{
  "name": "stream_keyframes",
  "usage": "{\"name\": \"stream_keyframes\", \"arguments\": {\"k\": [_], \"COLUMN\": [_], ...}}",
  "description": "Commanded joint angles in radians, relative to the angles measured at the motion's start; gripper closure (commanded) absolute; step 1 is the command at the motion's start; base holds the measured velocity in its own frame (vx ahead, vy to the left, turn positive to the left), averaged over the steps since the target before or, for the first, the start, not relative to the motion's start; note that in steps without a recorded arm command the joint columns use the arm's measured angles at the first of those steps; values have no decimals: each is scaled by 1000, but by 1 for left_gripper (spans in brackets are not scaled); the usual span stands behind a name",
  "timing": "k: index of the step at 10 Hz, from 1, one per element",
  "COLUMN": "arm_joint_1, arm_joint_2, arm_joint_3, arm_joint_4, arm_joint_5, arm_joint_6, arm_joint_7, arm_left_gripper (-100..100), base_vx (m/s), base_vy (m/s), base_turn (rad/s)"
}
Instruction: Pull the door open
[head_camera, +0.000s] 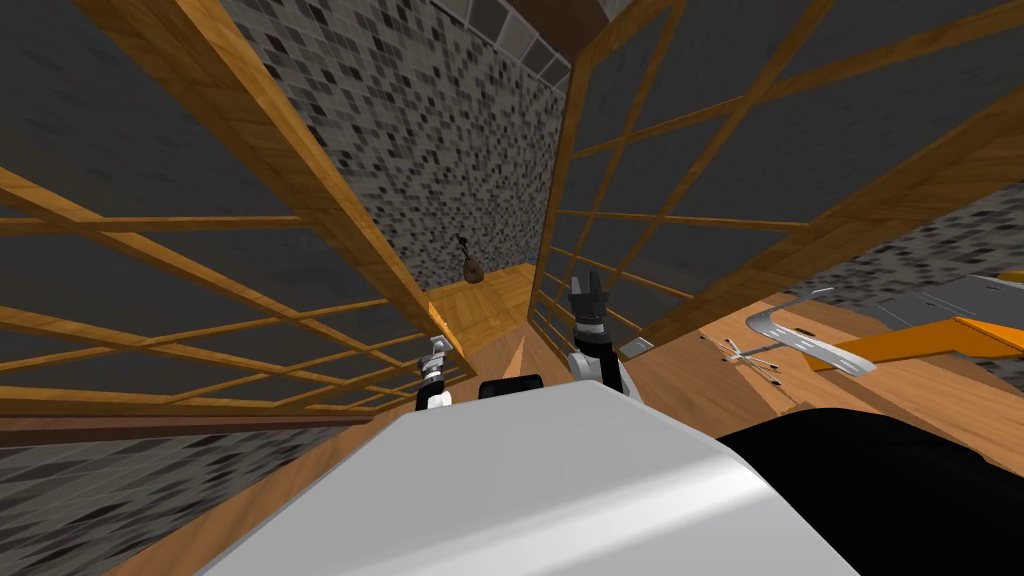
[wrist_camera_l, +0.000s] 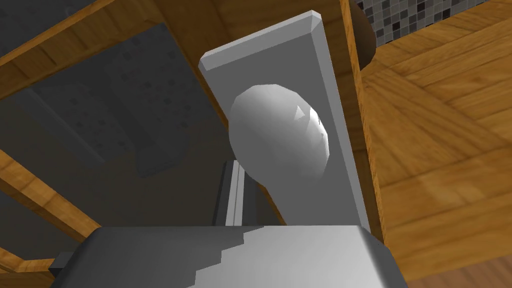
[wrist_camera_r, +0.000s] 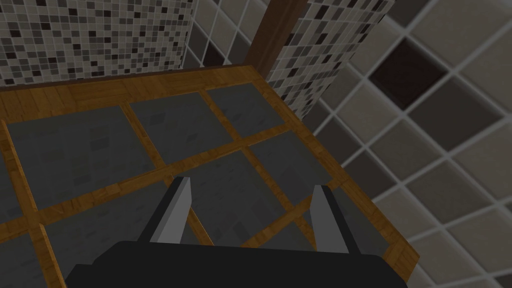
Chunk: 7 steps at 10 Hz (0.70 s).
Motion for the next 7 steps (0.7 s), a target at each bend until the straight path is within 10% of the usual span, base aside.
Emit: {"name": "stream_keyframes", "arguments": {"k": [1,7], "arm_joint_1": [-16,-19], "arm_joint_2": [-14,-20], "arm_joint_3": [-23,-49], "arm_joint_4": [-5,-11], "arm_joint_5": [1,67], "arm_joint_6": [-14,-12], "arm_joint_7": [29,182], "arm_left_gripper": [-100,-100], "base_vx": [-41,-58], "base_vy": [12,13], "base_turn": [1,-35]}}
